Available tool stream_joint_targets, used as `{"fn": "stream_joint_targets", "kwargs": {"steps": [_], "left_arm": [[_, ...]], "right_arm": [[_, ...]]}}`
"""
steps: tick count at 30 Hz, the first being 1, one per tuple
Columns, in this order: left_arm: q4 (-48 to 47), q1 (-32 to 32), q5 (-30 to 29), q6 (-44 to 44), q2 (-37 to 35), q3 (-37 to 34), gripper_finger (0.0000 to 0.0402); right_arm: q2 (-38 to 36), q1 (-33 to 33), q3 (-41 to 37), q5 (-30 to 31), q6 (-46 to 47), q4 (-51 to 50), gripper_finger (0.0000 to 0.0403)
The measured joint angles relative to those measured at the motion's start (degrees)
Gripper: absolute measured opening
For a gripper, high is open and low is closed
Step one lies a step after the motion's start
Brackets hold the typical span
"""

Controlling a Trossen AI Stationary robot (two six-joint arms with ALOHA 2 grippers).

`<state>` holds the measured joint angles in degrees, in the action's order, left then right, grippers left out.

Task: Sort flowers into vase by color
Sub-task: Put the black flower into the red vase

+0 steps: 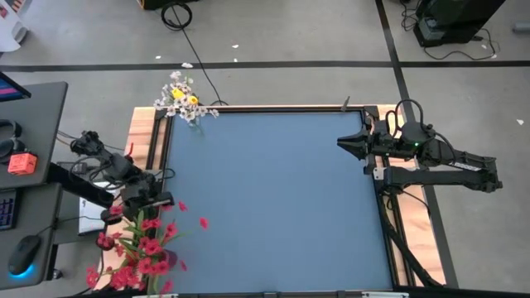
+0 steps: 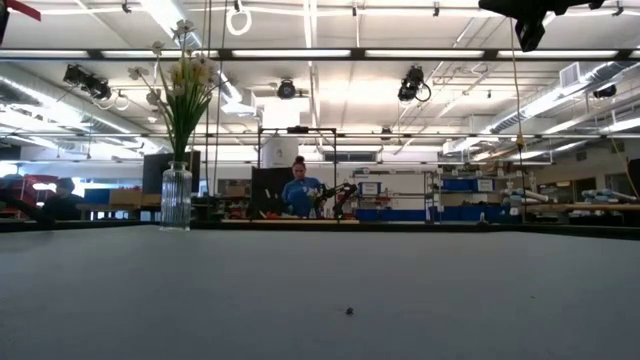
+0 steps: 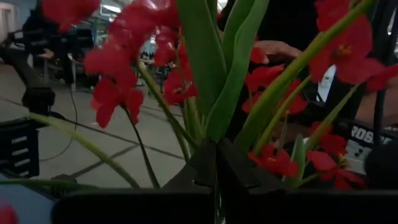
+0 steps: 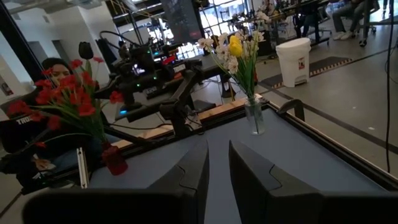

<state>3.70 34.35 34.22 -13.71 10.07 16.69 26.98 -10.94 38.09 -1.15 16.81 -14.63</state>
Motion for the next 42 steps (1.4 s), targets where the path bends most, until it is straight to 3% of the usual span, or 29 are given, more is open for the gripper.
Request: {"fn": "stream_joint_targets", "kwargs": {"steps": [17,29,42], "left_arm": [[5.21,0.04,7.37,-1.97,6.7,0.0,0.0033],[4.98,0.04,8.95,-1.84,11.61,0.0,0.0019],[2.33,0.04,10.26,8.75,12.06,0.01,0.0019]], "right_arm": [[0.0,0.0,0.0,0.0,0.01,0.0,0.0073],[0.0,0.0,0.0,-0.02,0.01,0.0,0.0073],[0.0,-0.01,0.0,-0.01,-0.01,0.02,0.0073]]}}
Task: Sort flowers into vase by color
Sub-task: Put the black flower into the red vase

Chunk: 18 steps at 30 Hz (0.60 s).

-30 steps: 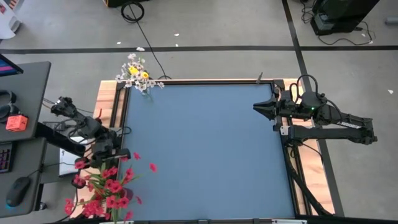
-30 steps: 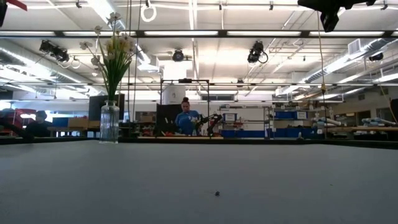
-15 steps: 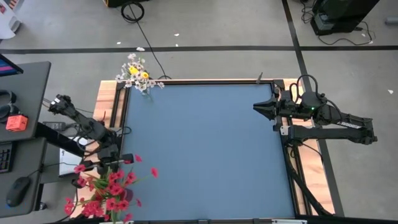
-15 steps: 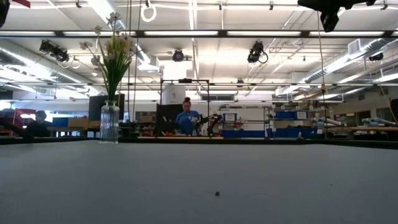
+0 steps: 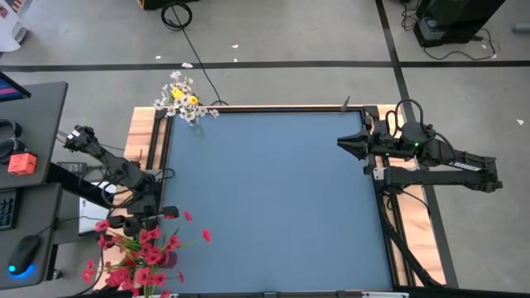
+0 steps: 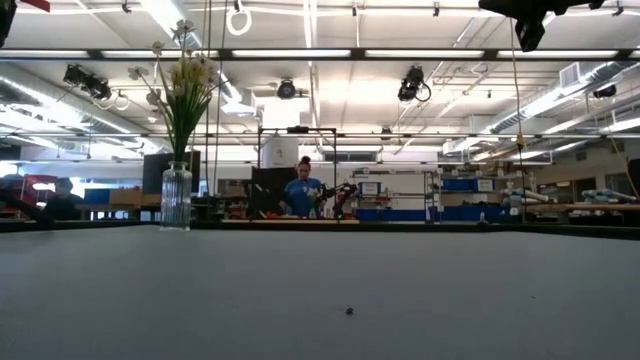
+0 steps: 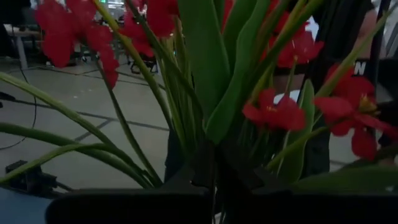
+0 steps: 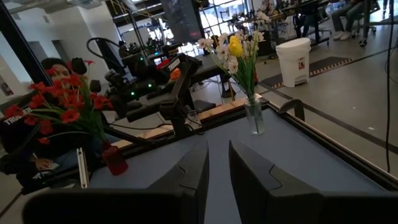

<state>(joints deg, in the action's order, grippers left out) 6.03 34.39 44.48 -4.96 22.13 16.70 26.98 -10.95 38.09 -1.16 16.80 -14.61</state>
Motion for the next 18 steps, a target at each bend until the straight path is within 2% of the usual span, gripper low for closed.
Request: {"fn": "stream_joint_targets", "kwargs": {"steps": [18], "left_arm": [[-11.08,0.34,-0.01,14.43,0.39,0.01,0.0018]], "right_arm": [[0.0,0.01,0.0,0.0,0.02,-0.01,0.0073]]}}
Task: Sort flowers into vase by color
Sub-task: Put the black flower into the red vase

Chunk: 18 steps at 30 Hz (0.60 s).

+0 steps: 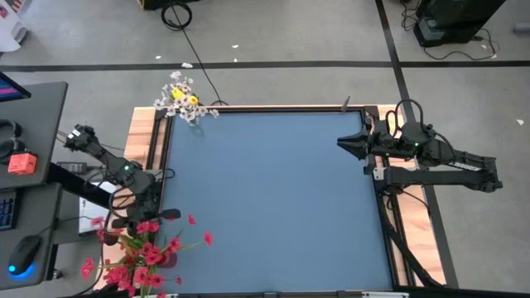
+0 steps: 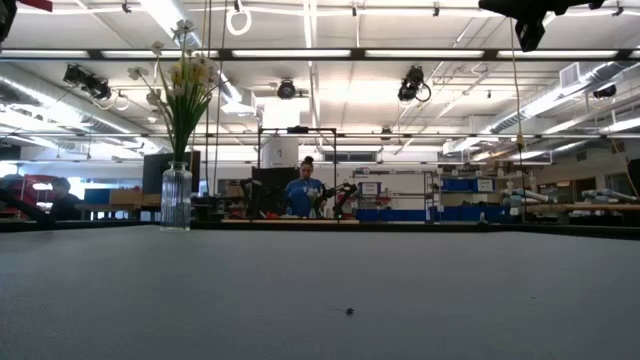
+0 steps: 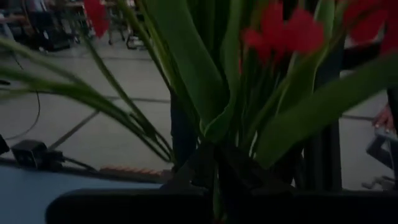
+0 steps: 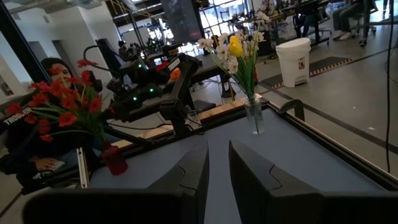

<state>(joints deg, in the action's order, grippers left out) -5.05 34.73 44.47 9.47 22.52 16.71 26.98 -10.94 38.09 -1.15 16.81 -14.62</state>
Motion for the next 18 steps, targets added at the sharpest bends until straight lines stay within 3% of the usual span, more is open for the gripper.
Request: {"fn": "stream_joint_targets", "kwargs": {"steps": [10,18], "left_arm": [[-4.34,0.56,-0.87,2.06,0.03,0.0,0.0056],[-2.92,0.54,-2.24,-4.09,-0.02,2.16,0.0103]], "right_arm": [[0.0,0.0,0.0,0.01,0.0,0.01,0.0073],[0.0,0.0,0.0,0.01,-0.02,0.0,0.0073]]}}
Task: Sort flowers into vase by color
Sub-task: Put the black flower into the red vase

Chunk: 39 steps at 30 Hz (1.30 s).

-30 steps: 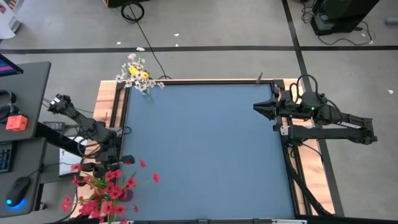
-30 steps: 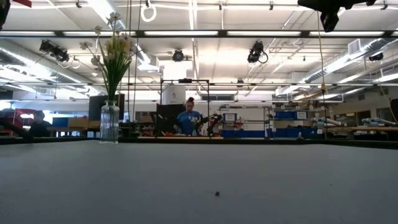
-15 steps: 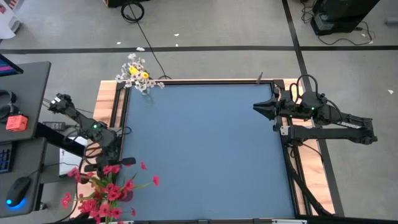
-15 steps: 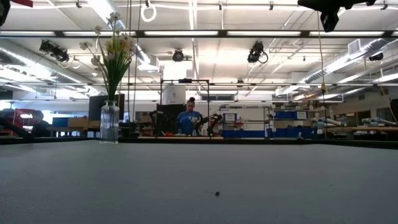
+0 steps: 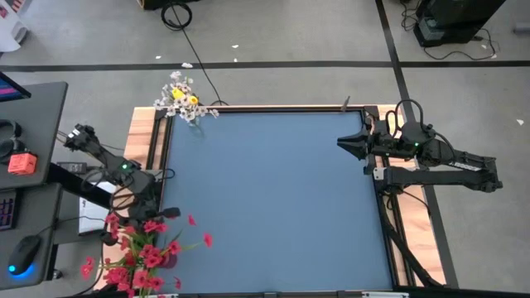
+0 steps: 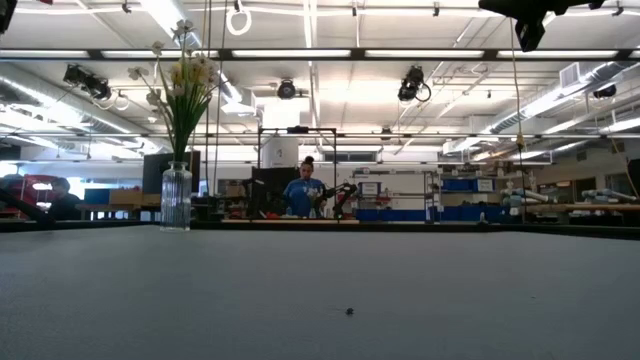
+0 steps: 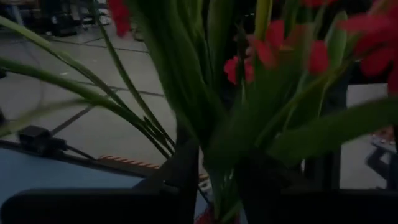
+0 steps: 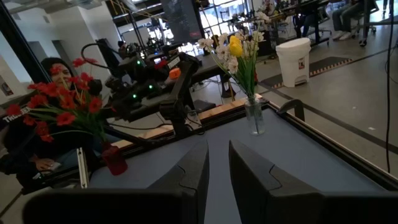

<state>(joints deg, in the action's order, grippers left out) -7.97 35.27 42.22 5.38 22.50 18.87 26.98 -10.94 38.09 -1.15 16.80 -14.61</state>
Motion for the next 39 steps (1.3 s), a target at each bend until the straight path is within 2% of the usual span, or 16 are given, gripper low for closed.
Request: {"fn": "stream_joint_targets", "kwargs": {"steps": [12,18,21,24,28,30,33,39], "left_arm": [[-14.51,-0.22,-9.17,0.26,-0.04,8.83,0.0184],[-29.61,-0.22,-12.75,0.47,0.66,17.57,0.0211],[-33.0,-0.22,-15.02,0.56,1.86,21.86,0.0216],[-34.0,-0.2,-22.17,0.43,3.37,26.04,0.0217],[-33.05,-0.22,-35.92,0.55,5.33,29.66,0.0217],[-33.38,-0.61,-40.19,3.45,6.48,31.55,0.0217],[-32.9,-2.3,-42.83,6.24,8.73,35.21,0.0213],[-31.12,-8.54,-43.14,7.21,14.22,41.57,0.0201]], "right_arm": [[0.0,0.0,0.0,0.0,0.01,-0.02,0.0073],[0.0,0.0,0.0,-0.02,0.02,0.0,0.0073],[0.0,-0.02,0.0,0.0,0.0,0.0,0.0073],[0.0,-0.01,0.0,0.0,0.02,-0.02,0.0073],[0.0,0.0,0.0,0.0,0.0,0.0,0.0073],[0.0,0.0,0.0,-0.01,0.02,-0.01,0.0073],[0.0,-0.01,0.0,0.0,0.01,-0.01,0.0073],[0.0,-0.01,-0.01,0.0,0.01,-0.01,0.0073]]}}
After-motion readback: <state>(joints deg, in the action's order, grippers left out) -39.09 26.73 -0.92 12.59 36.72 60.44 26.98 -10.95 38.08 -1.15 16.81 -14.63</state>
